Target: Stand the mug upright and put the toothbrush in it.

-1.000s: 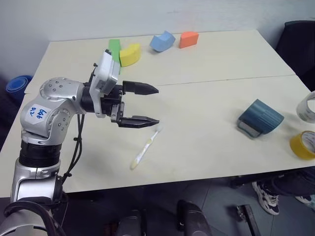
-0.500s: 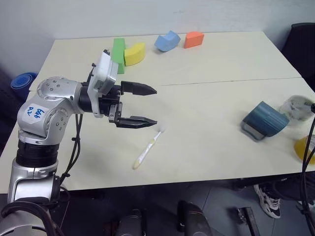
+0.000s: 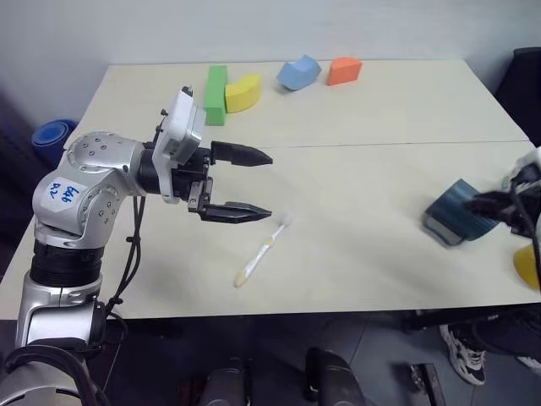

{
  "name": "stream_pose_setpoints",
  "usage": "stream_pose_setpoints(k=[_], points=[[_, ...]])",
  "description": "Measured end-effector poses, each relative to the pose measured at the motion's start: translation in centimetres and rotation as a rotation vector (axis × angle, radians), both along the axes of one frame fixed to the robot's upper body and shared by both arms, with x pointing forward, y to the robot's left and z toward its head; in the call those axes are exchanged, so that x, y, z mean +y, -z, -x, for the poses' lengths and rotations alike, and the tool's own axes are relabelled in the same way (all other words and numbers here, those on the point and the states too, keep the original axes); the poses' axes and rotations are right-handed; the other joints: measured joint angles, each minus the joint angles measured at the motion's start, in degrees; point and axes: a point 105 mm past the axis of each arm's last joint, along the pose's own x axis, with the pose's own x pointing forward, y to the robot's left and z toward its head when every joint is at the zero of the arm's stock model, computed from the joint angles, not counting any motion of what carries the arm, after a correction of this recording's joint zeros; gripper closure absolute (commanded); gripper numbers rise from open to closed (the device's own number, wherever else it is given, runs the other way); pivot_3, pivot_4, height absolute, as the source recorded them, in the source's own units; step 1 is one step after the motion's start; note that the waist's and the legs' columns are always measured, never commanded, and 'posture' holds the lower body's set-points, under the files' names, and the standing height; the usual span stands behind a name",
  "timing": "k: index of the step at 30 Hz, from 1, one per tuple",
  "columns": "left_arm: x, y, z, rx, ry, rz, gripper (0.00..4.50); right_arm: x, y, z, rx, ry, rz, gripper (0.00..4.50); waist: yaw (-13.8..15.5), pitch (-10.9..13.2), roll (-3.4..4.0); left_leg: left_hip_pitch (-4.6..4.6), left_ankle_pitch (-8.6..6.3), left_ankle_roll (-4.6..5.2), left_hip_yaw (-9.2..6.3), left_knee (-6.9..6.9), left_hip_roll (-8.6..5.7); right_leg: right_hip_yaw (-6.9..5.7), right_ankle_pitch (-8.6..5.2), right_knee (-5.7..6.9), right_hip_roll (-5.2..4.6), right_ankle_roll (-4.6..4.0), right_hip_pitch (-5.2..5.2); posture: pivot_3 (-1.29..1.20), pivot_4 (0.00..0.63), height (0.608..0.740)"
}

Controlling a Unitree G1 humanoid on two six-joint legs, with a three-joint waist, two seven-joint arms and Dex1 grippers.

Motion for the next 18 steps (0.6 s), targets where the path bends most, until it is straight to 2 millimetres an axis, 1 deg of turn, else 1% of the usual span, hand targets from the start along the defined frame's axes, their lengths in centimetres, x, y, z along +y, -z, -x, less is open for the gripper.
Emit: stream_pose_setpoints(k=[4,8,10,11,18], points=[[-0.1,0.0,0.0,0.001,0.004,-0.003,0.00,-0.1,1.4,0.6,0.062,0.014,0.006,3.89,0.2,0.0,-0.02,0.00,0.00,0.01,-0.02,0.00,-0.01,-0.02,0.00,0.00,0.00,0.00,0.03,0.00,0.150,0.740],[-0.1,0.1,0.1,0.000,0.007,-0.006,0.00,0.2,2.7,0.6,0.103,-0.001,0.025,3.89,-0.1,0.0,-0.03,0.04,0.00,0.00,-0.01,-0.03,-0.01,-0.03,0.00,0.02,0.01,0.00,0.02,0.00,0.150,0.740],[-0.1,0.1,0.1,-0.001,0.007,-0.006,0.00,1.1,4.5,0.5,0.150,-0.028,0.012,3.89,-0.1,0.0,-0.04,0.04,0.00,0.00,0.00,-0.04,-0.01,-0.03,0.00,0.03,0.01,0.00,0.00,0.00,0.150,0.740],[-0.1,0.1,0.1,-0.001,0.006,-0.006,0.00,1.2,4.9,0.4,0.155,-0.037,0.016,3.89,-0.1,0.0,-0.04,0.05,0.00,0.00,-0.01,-0.04,-0.01,-0.03,0.00,0.05,0.01,0.00,0.00,0.00,0.150,0.740],[-0.1,0.0,0.2,-0.010,0.003,-0.013,0.00,0.9,5.7,-1.3,0.130,-0.043,0.082,3.89,0.0,0.0,-0.05,0.02,0.00,0.00,-0.01,-0.01,-0.01,-0.03,0.00,0.02,0.00,0.00,0.02,0.00,0.150,0.740]])
